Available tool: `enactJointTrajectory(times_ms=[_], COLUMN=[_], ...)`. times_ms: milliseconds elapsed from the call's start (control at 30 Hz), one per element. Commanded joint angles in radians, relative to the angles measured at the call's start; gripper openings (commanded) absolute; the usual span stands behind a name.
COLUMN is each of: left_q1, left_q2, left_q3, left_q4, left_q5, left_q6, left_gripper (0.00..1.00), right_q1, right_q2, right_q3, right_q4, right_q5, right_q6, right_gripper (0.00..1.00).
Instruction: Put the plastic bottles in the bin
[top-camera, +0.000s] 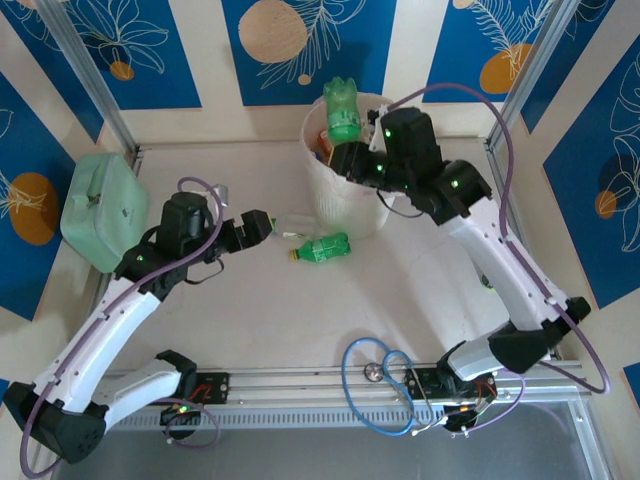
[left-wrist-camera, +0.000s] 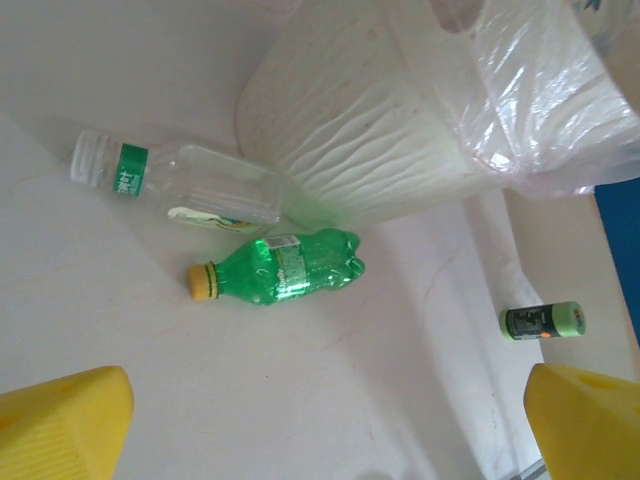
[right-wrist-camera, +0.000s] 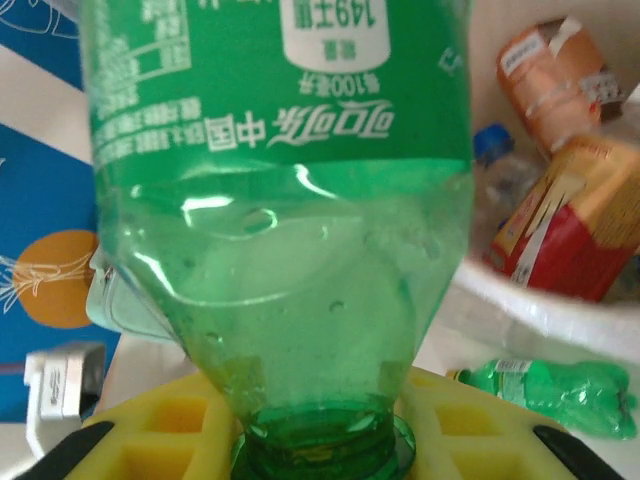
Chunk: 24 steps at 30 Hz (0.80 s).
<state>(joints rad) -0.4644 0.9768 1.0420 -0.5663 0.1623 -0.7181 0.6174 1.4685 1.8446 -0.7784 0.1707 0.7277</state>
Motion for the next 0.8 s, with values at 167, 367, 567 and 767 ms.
enactJointTrajectory(times_ms=[167, 367, 567, 767], left_q1=[0.01, 0.01, 0.01, 0.01], left_q2=[-0.018, -0.015, 0.002, 0.057], left_q3=[-0.077, -0.089, -0.088, -0.088], left_q4=[-0.024, -0.024, -0.023, -0.023], left_q5=[-0.023, -0.026, -0.035, -0.053], left_q6=[0.035, 0.044, 0.058, 0.062], left_gripper=[0.99, 0.98, 0.99, 0.99], right_q1=[-0.104, -0.143, -0.148, -0.136], right_q2=[0.219, 0.349, 0.386, 0.312], right_q3=[0.308, 0.434, 0.484, 0.445], right_q4=[-0.145, -0.212, -0.243, -0.234], right_q5=[-0.094, -0.129, -0.126, -0.103], right_q6=[-0.063, -0.064, -0.076, -0.08], right_gripper=[0.28, 0.47, 0.61, 0.62])
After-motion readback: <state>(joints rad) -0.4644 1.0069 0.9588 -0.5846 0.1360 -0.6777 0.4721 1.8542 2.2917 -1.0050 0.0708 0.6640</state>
